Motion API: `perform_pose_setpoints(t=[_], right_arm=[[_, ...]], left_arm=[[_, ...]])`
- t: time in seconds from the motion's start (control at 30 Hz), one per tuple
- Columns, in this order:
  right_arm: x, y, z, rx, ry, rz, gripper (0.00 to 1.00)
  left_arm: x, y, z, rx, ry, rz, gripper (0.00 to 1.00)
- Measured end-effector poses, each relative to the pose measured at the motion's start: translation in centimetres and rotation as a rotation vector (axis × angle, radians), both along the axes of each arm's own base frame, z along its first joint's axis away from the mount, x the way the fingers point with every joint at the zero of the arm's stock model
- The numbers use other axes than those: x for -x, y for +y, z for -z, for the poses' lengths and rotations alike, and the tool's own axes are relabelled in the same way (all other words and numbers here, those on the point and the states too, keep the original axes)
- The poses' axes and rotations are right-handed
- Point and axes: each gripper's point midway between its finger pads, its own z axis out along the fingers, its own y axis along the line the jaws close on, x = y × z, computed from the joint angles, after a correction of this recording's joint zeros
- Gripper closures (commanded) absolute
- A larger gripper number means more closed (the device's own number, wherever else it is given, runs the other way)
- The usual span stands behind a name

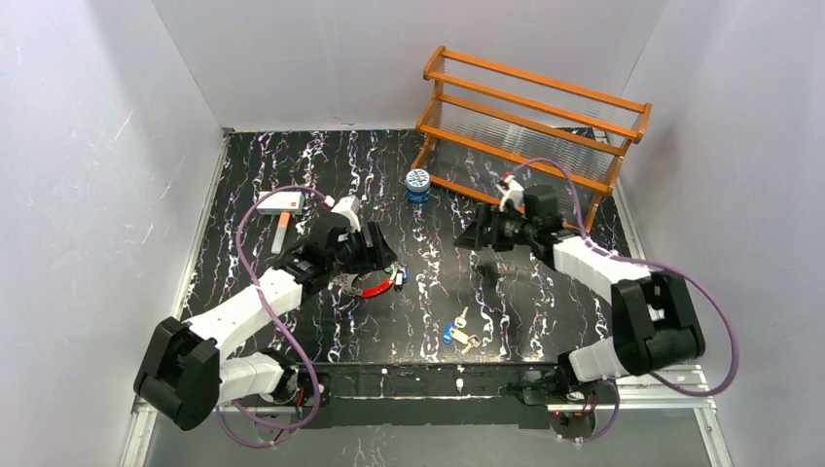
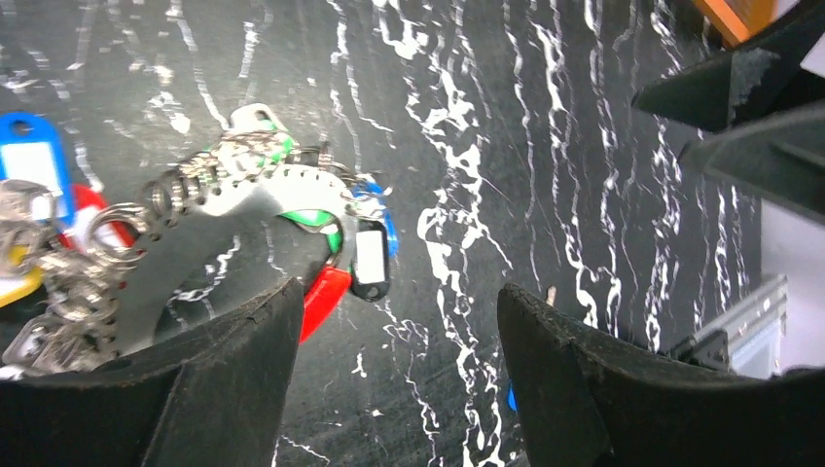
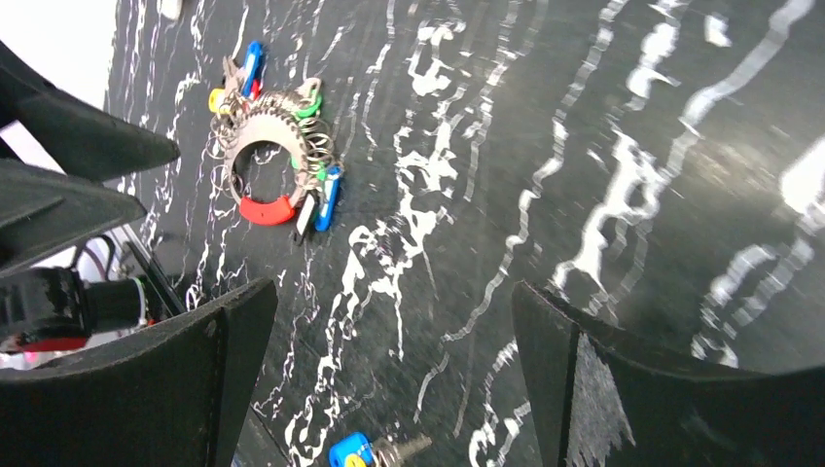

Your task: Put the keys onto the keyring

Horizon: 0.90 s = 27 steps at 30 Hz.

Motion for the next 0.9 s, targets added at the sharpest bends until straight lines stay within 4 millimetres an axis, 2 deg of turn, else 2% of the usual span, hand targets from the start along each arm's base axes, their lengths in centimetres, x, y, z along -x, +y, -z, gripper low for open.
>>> perform_pose_setpoints(t=[0.13,0.23,0.4,0.53,0.73,0.9], right_arm=[[0.0,4.3,0.5,0.041,-0.015,-0.123,0.08],[-0.3,7.1,1.6,0.073,0.013,-0.201,0.15],[-1.5,11.0,4.0,0.117,0.06,-0.279,0.24],[-1.7,13.3,5.5,0.143,0.087,-0.322,0.31],[-1.2,16.9,6.7,0.158,0.098,-0.399,0.4],[-0.2,17.8,7.0,0.157,0.105,-0.437,0.49]], left_arm=[[-0.9,2.1,0.1,-0.059,0.035,-0.11,0.36],[-0.9,4.5,1.2,-0.125,0.082,-0.21,0.39],[0.4,9.3,3.2,-0.267,0.176,-0.372,0.41],[1.8,11.8,4.0,-0.308,0.22,-0.453,0.41],[4.8,12.9,7.3,-0.312,0.307,-0.475,0.44],[5.4,12.2,8.9,-0.272,0.337,-0.458,0.48]])
